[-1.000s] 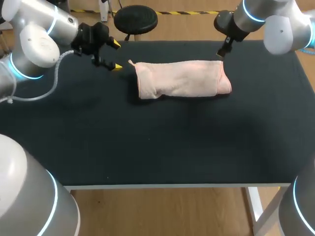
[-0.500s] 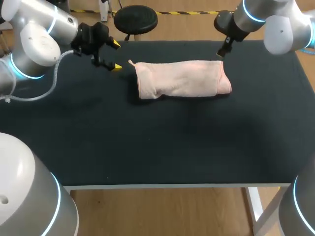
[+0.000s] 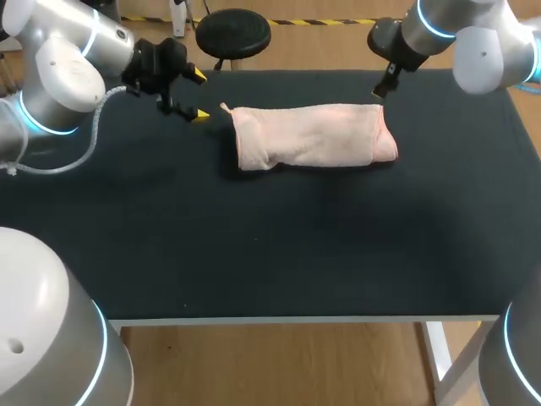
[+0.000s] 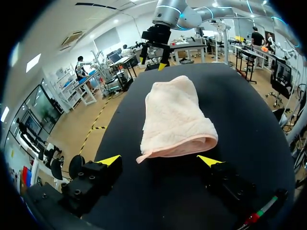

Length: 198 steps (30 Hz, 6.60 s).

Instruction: Fold the towel

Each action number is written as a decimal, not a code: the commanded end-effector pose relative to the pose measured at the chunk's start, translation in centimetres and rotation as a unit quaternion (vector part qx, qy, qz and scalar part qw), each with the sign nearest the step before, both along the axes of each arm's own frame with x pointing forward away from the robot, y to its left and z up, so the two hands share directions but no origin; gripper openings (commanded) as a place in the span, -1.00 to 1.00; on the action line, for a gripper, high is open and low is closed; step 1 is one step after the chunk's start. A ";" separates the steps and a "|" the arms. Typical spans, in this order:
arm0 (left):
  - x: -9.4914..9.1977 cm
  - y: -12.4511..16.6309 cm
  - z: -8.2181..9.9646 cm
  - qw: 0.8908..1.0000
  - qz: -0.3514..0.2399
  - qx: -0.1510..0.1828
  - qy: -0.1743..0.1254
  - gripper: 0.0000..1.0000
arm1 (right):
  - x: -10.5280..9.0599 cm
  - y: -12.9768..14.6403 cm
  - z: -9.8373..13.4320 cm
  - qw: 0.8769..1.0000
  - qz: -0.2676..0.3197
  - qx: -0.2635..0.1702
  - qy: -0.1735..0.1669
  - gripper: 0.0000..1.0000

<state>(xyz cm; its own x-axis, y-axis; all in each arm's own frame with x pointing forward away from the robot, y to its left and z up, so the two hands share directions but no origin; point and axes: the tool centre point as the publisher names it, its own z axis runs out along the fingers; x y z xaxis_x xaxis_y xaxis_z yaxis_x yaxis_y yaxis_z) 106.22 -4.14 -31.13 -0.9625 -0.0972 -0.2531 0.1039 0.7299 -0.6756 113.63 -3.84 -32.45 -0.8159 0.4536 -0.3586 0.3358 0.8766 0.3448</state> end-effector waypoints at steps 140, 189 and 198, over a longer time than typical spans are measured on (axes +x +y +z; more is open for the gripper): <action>0.0 0.0 -0.1 1.000 -0.001 -0.001 -0.001 1.00 | -5.6 2.6 -8.0 0.769 -0.265 0.328 0.480 -1.00; 0.0 0.0 -0.1 1.000 -0.001 -0.001 -0.001 1.00 | -5.7 17.6 0.0 0.940 -0.071 0.108 0.316 -1.00; 0.0 0.0 -0.1 1.000 -0.001 -0.001 -0.001 1.00 | -4.7 18.4 -1.0 0.969 -0.059 0.007 0.238 -1.00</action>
